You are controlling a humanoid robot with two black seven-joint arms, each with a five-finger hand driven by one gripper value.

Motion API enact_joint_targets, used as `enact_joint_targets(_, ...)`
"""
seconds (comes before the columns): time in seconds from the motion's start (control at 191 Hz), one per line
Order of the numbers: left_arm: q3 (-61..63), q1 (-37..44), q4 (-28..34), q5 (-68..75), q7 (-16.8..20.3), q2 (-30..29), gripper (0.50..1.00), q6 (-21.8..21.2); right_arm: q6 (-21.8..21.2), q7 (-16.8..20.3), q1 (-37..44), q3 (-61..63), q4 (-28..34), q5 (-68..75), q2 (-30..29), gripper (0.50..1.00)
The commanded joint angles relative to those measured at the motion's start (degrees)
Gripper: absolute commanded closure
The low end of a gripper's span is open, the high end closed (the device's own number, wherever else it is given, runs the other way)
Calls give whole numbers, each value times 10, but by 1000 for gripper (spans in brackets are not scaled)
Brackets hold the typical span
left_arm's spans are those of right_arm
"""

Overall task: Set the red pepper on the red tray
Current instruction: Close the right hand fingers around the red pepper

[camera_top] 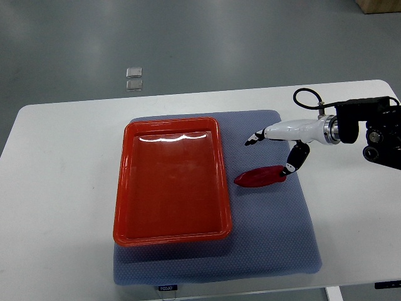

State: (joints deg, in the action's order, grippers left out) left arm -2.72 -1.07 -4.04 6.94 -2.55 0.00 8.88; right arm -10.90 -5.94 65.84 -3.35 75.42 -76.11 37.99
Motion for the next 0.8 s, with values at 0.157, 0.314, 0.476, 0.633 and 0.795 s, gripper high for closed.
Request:
enact_joint_targets(0.157,0,0,0,0,0,0,500,0,0,7,-10,-12,0,-16,-13,593)
enact_joint_targets(0.314,0,0,0,0,0,0,500,0,4,7,-17,-18,-2,-40,-18,605)
enact_joint_targets(0.476,0,0,0,0,0,0,500,0,8,12,-19,-18,-6,-61,-23,652)
enact_joint_targets(0.633,0,0,0,0,0,0,500,0,16,14,-19,-19,-11,-69,-25,705)
enact_joint_targets(0.795,0,0,0,1,0,0,500,0,17,14,-28,-18,-17,-83,-25,720)
